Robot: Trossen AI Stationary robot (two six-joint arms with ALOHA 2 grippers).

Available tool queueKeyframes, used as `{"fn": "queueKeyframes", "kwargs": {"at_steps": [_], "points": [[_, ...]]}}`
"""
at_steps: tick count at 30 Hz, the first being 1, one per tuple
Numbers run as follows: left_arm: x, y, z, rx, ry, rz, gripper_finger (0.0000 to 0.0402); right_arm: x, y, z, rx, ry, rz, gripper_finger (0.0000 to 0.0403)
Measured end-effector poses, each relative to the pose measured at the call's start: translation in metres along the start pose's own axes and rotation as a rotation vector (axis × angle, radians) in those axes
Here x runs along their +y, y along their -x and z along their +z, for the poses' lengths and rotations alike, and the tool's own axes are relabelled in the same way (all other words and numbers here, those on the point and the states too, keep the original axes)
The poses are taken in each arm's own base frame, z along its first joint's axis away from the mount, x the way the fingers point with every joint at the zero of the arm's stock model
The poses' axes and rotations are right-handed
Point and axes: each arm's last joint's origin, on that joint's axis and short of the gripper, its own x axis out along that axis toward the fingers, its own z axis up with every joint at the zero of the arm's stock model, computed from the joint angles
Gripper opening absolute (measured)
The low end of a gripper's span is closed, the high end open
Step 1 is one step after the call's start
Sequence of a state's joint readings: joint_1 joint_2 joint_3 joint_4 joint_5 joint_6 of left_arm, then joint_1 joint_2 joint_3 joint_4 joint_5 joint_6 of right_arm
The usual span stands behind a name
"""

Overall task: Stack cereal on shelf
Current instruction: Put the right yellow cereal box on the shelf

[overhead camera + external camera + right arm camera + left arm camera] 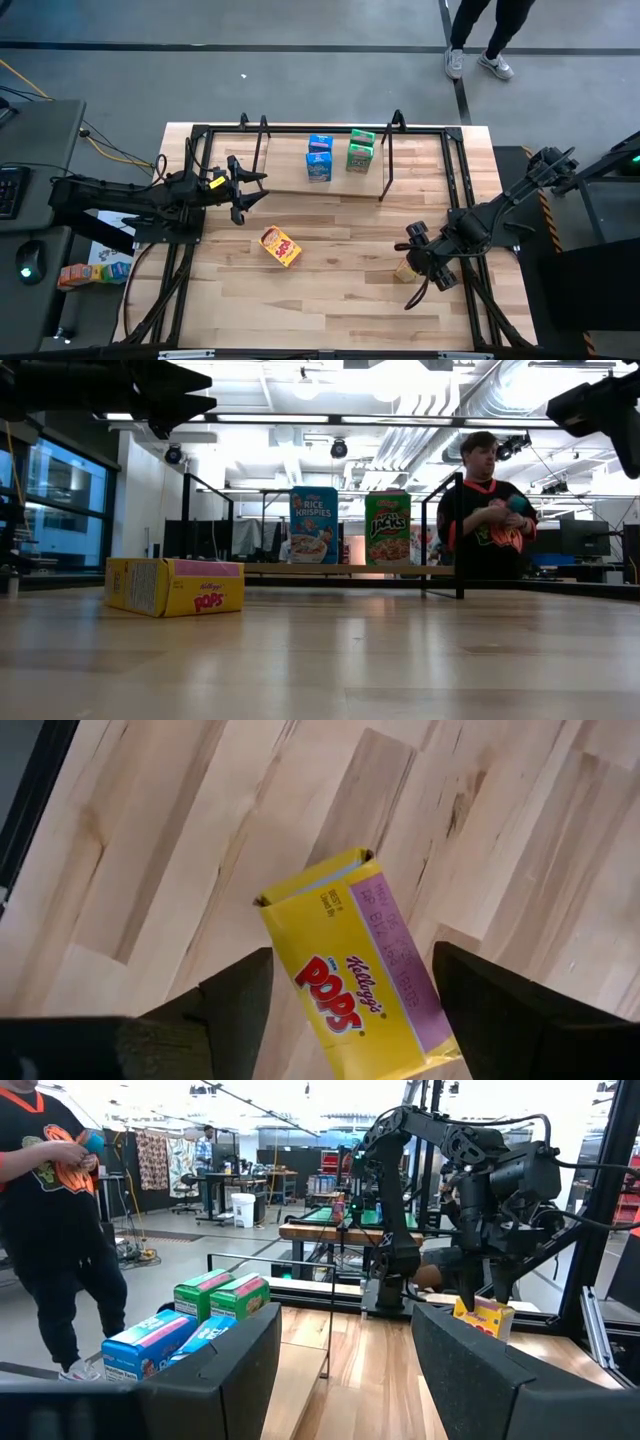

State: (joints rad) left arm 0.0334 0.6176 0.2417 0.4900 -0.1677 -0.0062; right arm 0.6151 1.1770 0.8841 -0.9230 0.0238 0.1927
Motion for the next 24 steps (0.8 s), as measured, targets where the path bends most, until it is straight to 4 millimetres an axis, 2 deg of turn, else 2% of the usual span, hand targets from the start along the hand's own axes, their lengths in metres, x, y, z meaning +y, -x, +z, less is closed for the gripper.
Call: {"fn": "queueKeyframes", "kwargs": {"at_steps": [9,17,24], "points": [[0.0000,0.0000,-0.0001,0.001,0.000,0.000,0.0218,-0.0001,-0.0001,0.0006,-0.007,-0.010,-0.005,0.0259],[-0.0001,0.0000,-0.0001,0.001,0.000,0.000,0.0218,-0.0044,0.0001,0.0009,-0.029,-0.009,-0.151,0.0259],[-0.0001,0.0000,-0.0001,0.001,0.000,0.000,0.0218,-0.0030,-0.0023,-0.0004,-0.017,-0.019,-0.098,0.0259]]}}
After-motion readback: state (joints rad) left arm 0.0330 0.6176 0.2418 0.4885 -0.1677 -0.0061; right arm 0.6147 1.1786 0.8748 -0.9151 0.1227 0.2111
